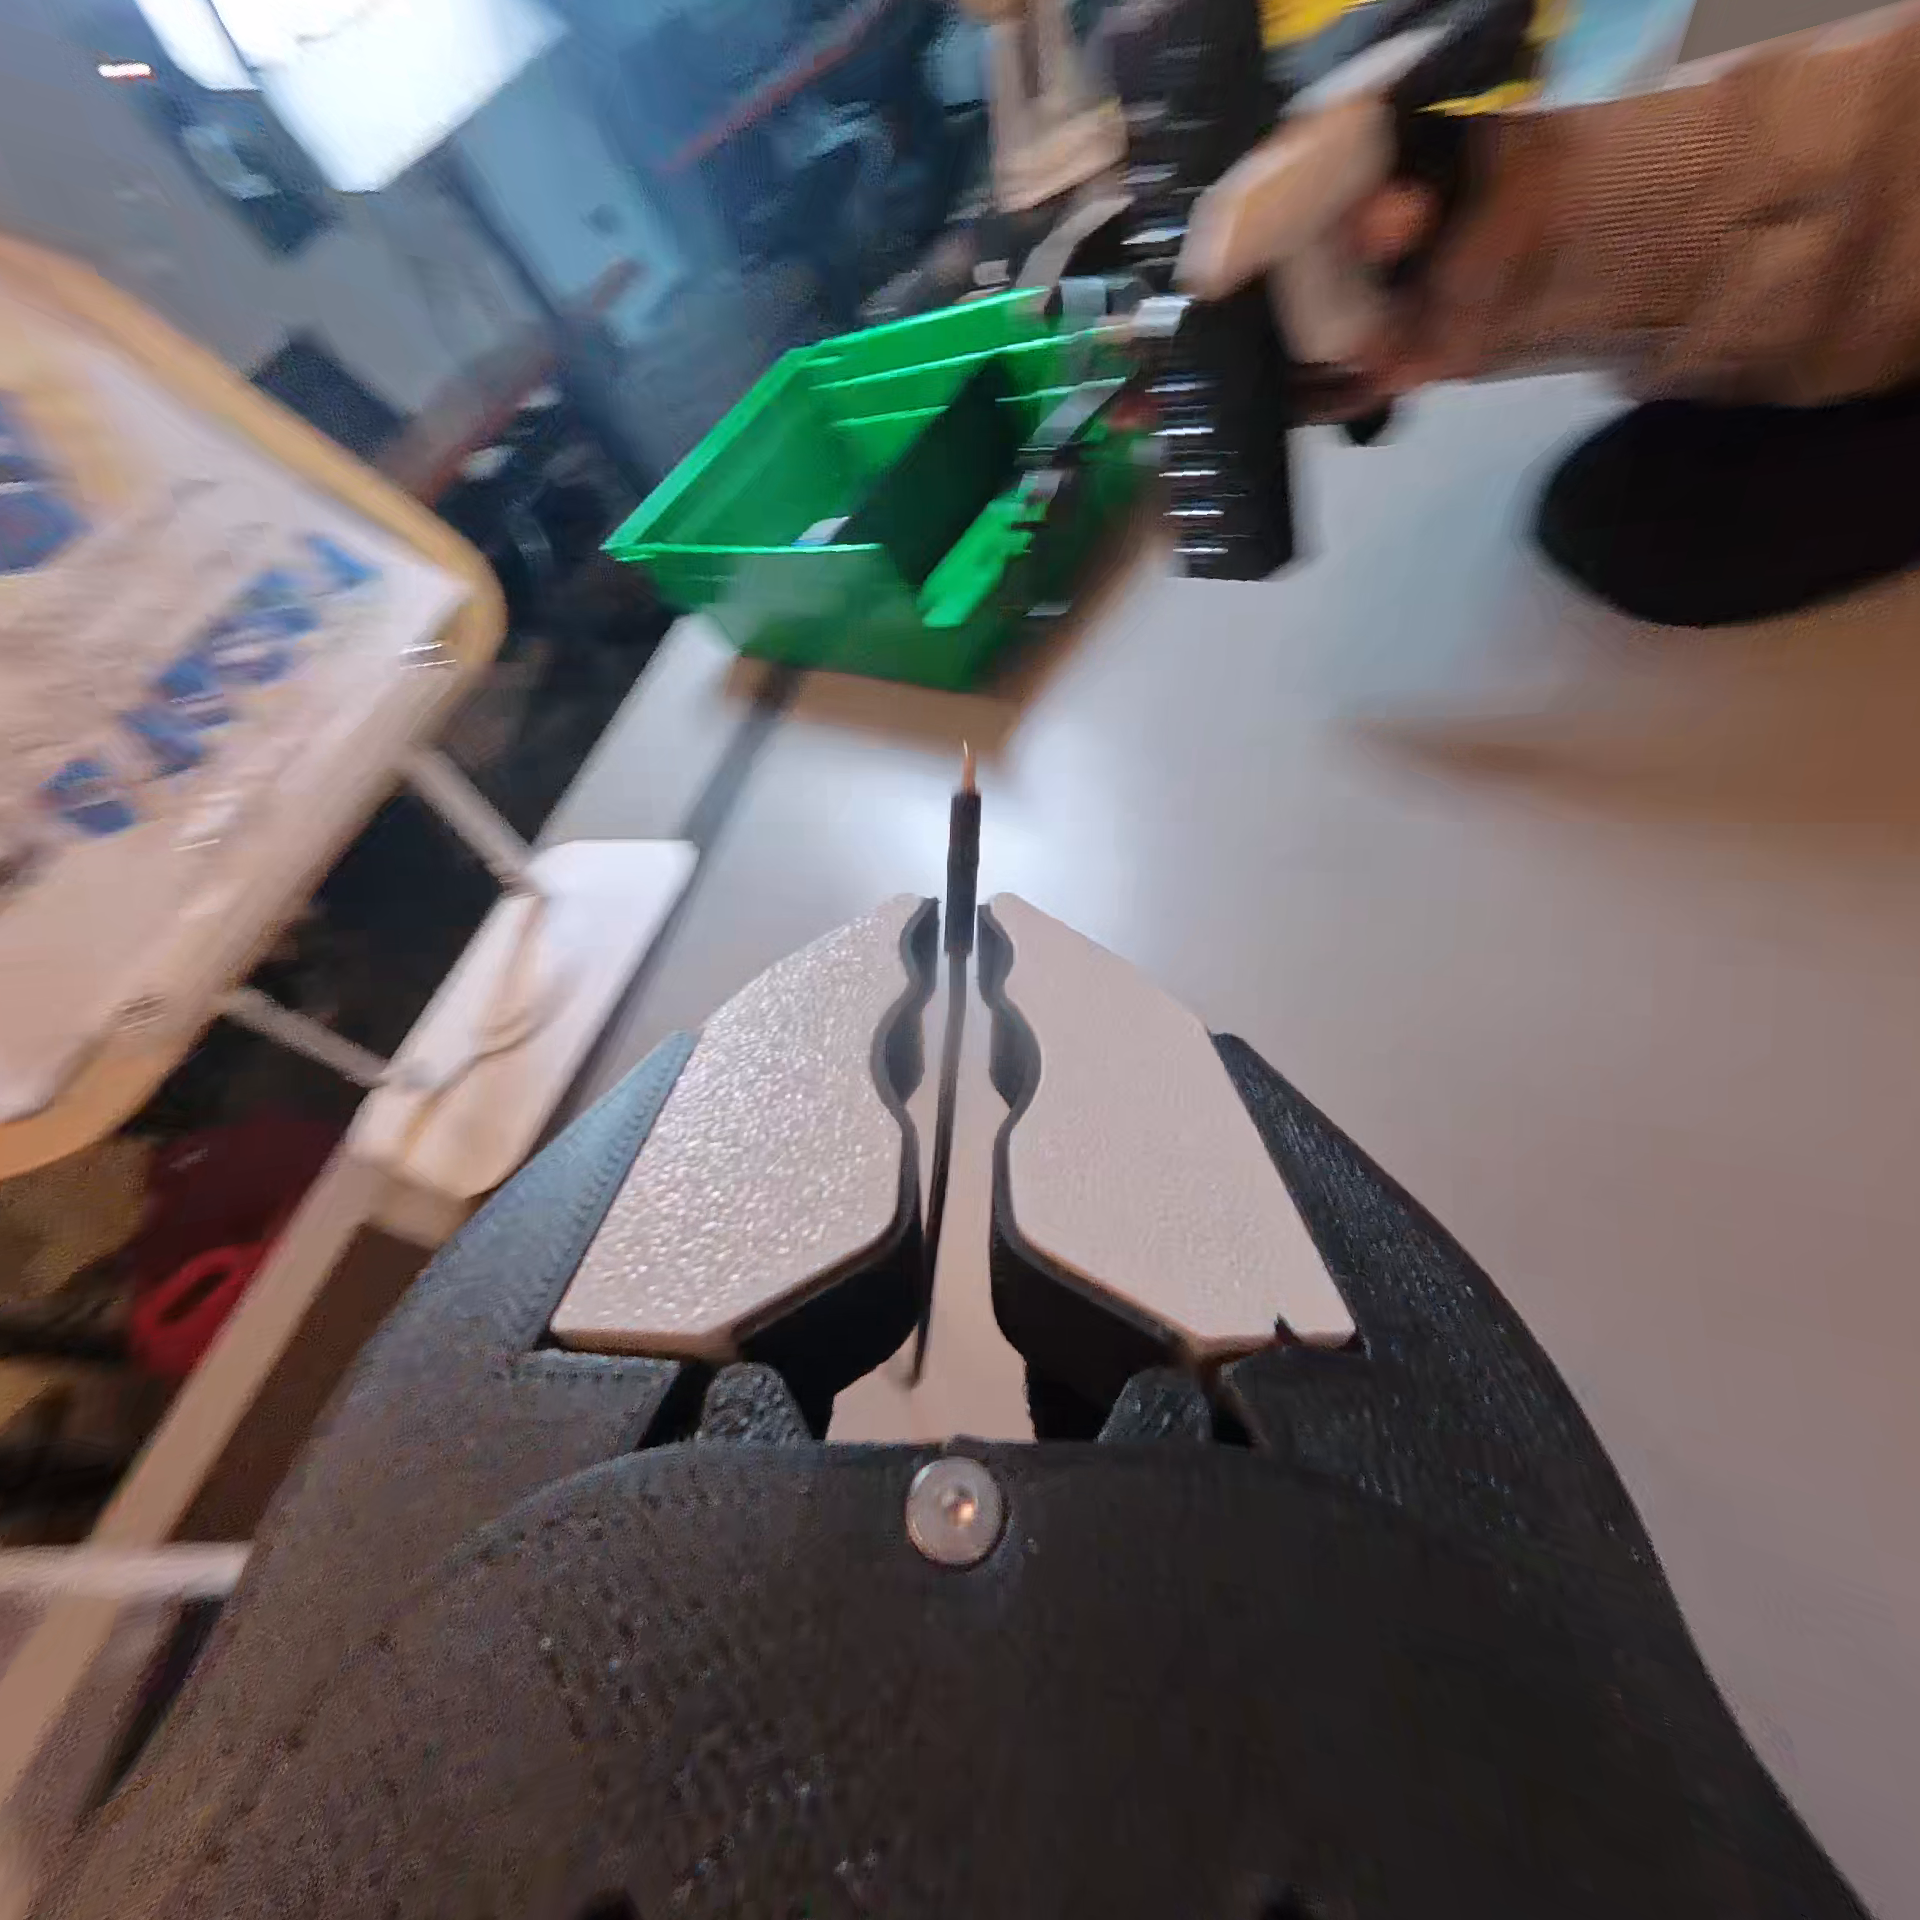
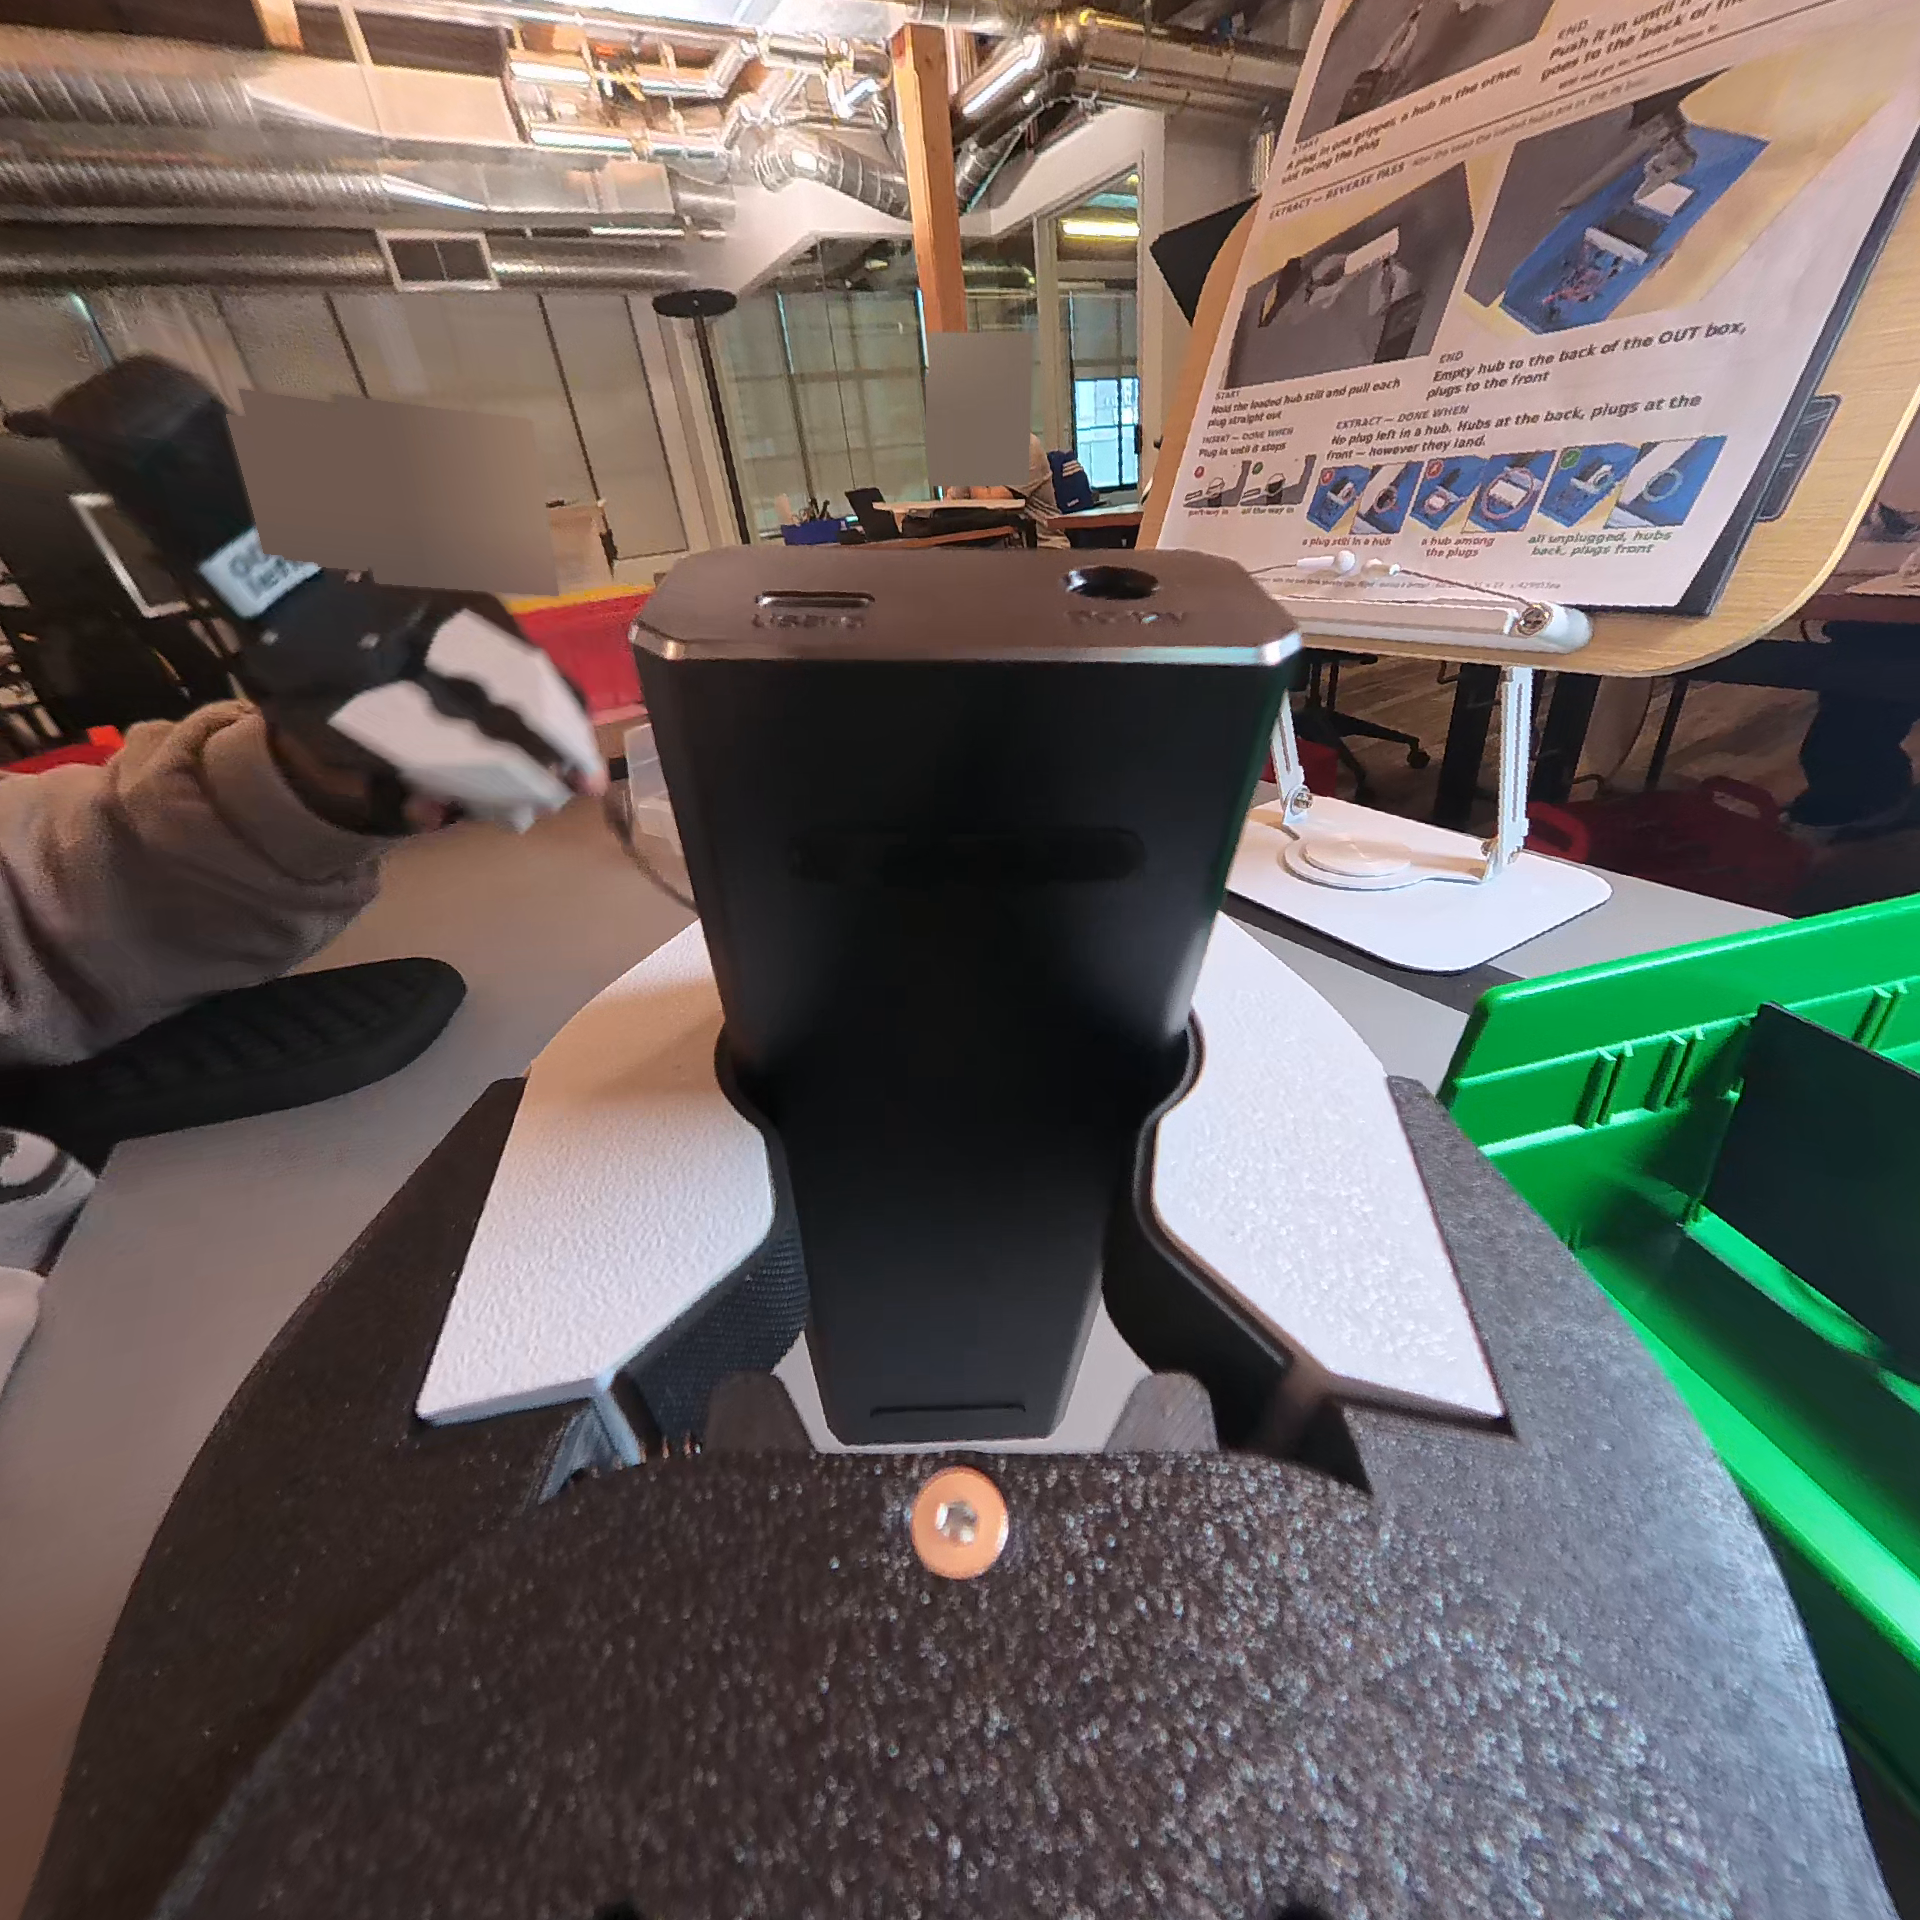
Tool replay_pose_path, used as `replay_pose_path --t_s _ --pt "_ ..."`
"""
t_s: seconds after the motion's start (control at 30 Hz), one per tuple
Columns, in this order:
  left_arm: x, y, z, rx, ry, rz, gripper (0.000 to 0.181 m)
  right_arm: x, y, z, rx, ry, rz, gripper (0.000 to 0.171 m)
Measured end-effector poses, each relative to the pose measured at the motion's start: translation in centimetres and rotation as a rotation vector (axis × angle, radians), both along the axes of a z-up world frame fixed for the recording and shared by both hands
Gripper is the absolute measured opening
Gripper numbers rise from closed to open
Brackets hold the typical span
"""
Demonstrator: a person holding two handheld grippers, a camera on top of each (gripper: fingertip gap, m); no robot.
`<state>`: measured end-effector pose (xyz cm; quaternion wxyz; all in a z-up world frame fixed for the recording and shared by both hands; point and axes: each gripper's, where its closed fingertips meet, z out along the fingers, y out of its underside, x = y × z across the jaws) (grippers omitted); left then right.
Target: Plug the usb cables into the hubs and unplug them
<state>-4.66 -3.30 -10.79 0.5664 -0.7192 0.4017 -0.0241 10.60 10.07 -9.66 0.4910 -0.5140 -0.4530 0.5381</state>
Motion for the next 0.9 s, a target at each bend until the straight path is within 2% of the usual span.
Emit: replay_pose_path --t_s 0.03,0.1,0.2,0.3,0.4,0.6,0.67,0.8,0.9 --pt "1.7 -1.8 -1.5 -0.058 -0.025 -0.085 0.014 -0.1 0.0 0.0 -0.003 -0.001 0.002 0.071" --pt "3.5 -4.3 -3.7 -0.172 -0.085 -0.16 0.029 -0.2 0.0 -0.2 -0.01 -0.003 0.006 0.071" --pt "2.4 -4.5 -4.2 -0.217 -0.162 -0.108 0.031 -0.4 -0.2 -0.3 -0.011 -0.009 0.01 0.071" --pt "-1.4 -1.7 -5.3 -0.267 -0.177 0.067 0.029 -0.6 -0.4 -0.2 -0.009 -0.008 0.014 0.072" --pt "-5.1 2.2 -8.3 -0.354 -0.113 0.218 0.032 -0.7 -0.6 -0.4 -0.01 -0.013 0.018 0.071" --pt "-6.8 8.3 -14.5 -0.549 -0.039 0.29 0.039 -0.9 -0.9 -0.9 -0.002 -0.035 0.03 0.071" --pt "-6.8 9.1 -15.5 -0.588 -0.014 0.277 0.04 -0.9 -0.9 -1.1 -0.003 -0.04 0.037 0.071" --pt "-6.4 9.4 -15.6 -0.595 0.026 0.219 0.028 -0.9 -1.5 -1.2 0.022 -0.026 0.081 0.071" --pt "-4.4 8.3 -15.1 -0.514 0.014 0.065 0.02 -0.9 -2.9 -1.1 0.046 -0.001 0.162 0.071"
